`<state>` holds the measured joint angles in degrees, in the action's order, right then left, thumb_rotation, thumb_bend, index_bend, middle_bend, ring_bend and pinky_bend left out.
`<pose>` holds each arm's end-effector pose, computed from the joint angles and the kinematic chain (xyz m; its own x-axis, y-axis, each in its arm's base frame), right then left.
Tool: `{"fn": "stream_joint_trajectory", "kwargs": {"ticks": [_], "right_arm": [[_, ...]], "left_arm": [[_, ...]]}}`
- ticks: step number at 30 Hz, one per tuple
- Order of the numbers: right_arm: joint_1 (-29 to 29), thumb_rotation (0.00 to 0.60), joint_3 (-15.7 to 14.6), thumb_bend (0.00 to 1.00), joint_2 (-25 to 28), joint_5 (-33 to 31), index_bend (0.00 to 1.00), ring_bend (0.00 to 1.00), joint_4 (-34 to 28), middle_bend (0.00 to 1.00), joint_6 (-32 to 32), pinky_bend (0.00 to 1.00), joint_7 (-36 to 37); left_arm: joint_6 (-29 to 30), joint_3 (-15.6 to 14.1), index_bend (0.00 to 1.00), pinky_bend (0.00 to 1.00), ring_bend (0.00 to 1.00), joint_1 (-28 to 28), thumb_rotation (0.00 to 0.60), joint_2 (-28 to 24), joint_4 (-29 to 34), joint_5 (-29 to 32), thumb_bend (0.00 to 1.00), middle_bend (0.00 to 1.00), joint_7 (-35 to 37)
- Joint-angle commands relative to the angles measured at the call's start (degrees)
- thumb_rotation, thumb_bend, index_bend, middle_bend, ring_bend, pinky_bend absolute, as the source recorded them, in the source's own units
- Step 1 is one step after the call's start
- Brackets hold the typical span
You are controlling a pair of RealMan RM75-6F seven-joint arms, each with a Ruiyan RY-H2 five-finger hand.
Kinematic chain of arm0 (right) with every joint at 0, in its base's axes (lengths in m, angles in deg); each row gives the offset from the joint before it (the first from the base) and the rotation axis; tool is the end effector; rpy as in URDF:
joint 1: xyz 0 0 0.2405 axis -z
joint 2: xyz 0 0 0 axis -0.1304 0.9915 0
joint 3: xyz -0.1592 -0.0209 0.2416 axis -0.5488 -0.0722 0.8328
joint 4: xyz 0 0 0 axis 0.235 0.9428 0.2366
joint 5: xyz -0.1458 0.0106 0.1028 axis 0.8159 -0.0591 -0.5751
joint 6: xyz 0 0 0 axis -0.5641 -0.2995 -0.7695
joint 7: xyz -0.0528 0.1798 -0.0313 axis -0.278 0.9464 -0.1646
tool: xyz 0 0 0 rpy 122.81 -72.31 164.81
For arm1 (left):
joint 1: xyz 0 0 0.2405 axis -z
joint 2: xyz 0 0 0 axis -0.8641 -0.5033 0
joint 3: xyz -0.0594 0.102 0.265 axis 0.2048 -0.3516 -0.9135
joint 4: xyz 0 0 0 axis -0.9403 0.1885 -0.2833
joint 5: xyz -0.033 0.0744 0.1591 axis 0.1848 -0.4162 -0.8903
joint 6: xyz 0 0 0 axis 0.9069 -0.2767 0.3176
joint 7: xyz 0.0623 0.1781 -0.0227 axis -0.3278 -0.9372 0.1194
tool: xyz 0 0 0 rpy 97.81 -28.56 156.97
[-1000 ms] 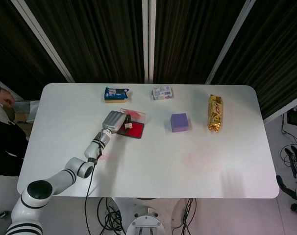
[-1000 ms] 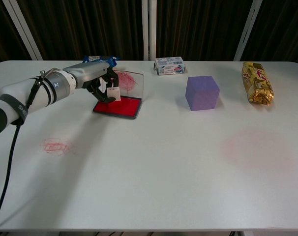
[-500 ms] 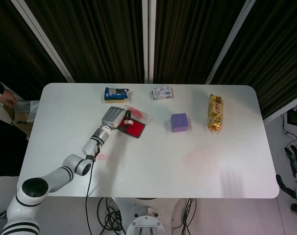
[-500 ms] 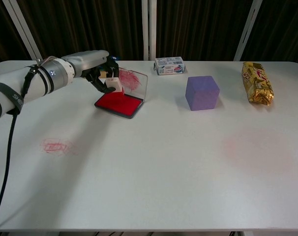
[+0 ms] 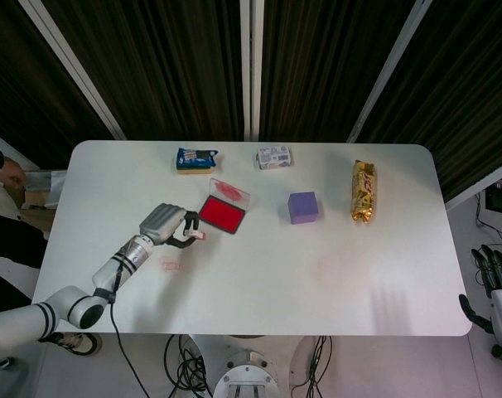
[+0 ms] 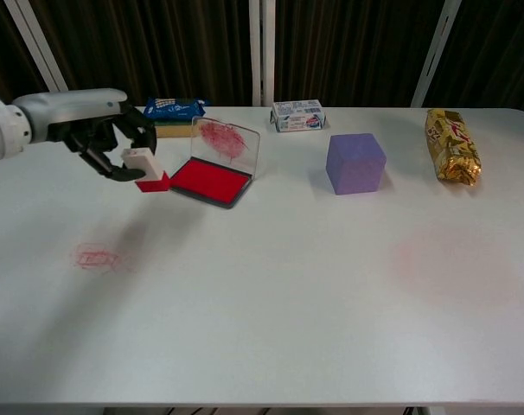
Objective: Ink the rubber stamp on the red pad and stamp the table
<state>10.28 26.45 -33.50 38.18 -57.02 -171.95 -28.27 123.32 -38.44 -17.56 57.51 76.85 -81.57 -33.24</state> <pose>-0.3632 -0.1755 0.2122 0.4258 0.0437 0.9037 -0.9048 0.0116 0.4257 -0.1947 0.3958 0.0121 0.3021 0.4609 0.8344 0.9224 -0.3622 -0.1339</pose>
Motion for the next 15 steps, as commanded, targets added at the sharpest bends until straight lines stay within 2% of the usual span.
{"fn": "stream_joint_trajectory", "kwargs": {"ticks": [1, 5, 11, 15], "right_arm": [[-0.03, 0.600, -0.13, 0.26, -0.02, 0.38, 0.00, 0.00, -0.37, 0.00, -0.24, 0.00, -0.50], [0.15, 0.600, -0.33, 0.26, 0.12, 0.48, 0.00, 0.00, -0.94, 0.00, -0.43, 0.00, -1.37], [0.34, 0.600, -0.54, 0.26, 0.03, 0.46, 0.00, 0.00, -1.45, 0.00, -0.47, 0.00, -2.21], [0.42, 0.600, -0.34, 0.26, 0.25, 0.01, 0.00, 0.00, -1.80, 0.00, -0.46, 0.00, -2.64]], "left_arm": [[5.05, -4.92, 0.61, 1.00, 1.00, -5.24, 0.600, -4.07, 3.89, -4.41, 0.41, 0.63, 0.97], [9.70, -8.14, 0.61, 1.00, 1.00, -8.41, 0.600, -3.06, 1.13, -9.38, 0.41, 0.63, 4.61], [13.91, -10.67, 0.61, 1.00, 1.00, -10.51, 0.600, 0.79, -6.72, -14.60, 0.40, 0.62, 11.14], [14.84, -11.95, 0.61, 1.00, 1.00, -11.04, 0.600, 3.10, -10.77, -16.63, 0.40, 0.62, 12.20]]}}
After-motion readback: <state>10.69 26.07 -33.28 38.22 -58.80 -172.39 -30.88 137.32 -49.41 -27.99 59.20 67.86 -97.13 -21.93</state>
